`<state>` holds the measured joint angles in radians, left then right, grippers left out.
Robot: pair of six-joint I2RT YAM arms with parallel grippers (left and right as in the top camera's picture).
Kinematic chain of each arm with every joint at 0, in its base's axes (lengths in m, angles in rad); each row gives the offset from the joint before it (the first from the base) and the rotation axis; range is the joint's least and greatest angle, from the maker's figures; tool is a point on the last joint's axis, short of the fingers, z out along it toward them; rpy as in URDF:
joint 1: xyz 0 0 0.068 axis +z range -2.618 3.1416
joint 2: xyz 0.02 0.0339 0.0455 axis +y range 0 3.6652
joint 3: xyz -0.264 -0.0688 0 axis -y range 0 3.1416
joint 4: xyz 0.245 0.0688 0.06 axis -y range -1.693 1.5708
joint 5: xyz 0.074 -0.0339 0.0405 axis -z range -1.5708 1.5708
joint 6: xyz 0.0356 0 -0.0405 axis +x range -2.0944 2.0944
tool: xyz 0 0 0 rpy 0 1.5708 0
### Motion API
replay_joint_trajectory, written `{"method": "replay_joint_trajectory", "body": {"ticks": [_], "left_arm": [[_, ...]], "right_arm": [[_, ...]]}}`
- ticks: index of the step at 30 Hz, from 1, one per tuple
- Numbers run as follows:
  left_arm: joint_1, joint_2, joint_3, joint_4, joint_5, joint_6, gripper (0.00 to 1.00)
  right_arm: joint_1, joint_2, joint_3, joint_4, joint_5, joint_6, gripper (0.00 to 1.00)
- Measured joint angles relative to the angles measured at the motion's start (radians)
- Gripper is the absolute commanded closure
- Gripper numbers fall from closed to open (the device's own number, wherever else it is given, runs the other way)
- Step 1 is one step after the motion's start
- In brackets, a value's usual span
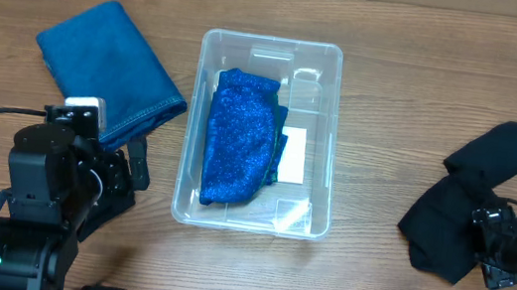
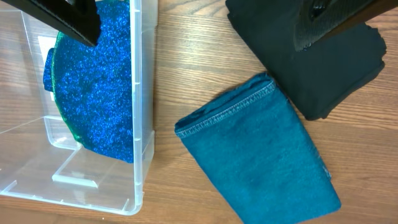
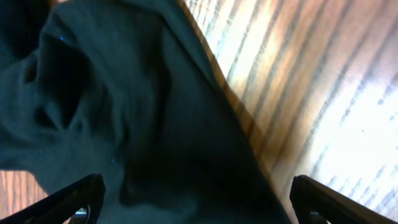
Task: Pack container
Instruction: 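Grasp the right black cloth with the right gripper and lift it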
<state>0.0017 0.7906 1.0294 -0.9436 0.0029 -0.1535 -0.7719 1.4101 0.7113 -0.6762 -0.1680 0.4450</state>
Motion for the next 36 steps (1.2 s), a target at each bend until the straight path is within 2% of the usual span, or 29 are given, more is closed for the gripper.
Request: {"method": "replay_joint_trajectory", "body": {"ticks": [6,7,8,10,14,15,17,22,28,31,36], "left_arm": [[0.000,0.018,0.000,0.001,0.000,0.000,0.00],[0.000,0.021,0.000,0.000,0.000,0.000,0.00],[0.000,0.026,0.000,0.001,0.000,0.000,0.00],[0.000,0.029,0.000,0.000,0.000,0.000,0.00],[0.000,0.031,0.000,0.000,0.000,0.000,0.00],[0.000,0.031,0.000,0.000,0.000,0.000,0.00],[0.000,0.031,0.000,0.000,0.000,0.000,0.00],[0.000,0.031,0.000,0.000,0.000,0.000,0.00],[0.000,0.031,0.000,0.000,0.000,0.000,0.00],[0.000,0.031,0.000,0.000,0.000,0.000,0.00],[0.000,0.031,0.000,0.000,0.000,0.000,0.00]], "right_arm": [[-0.002,-0.025,-0.142,0.263,-0.056,-0.054,0.00],[-0.002,-0.029,-0.154,0.293,-0.076,-0.063,0.04],[-0.006,-0.037,-0.173,0.324,-0.109,-0.086,0.11],[-0.010,-0.043,-0.190,0.326,-0.141,-0.103,0.31],[-0.012,-0.042,-0.210,0.294,-0.192,-0.113,0.60],[-0.011,-0.039,-0.215,0.292,-0.203,-0.107,0.75],[-0.011,-0.035,-0.220,0.289,-0.213,-0.103,0.96],[-0.013,-0.024,-0.228,0.290,-0.275,-0.102,0.96],[0.026,-0.046,-0.178,0.168,-0.581,-0.123,0.96],[0.118,-0.146,-0.062,0.093,-0.660,-0.129,0.96],[0.450,-0.274,0.267,0.059,-0.709,-0.125,0.96]]}}
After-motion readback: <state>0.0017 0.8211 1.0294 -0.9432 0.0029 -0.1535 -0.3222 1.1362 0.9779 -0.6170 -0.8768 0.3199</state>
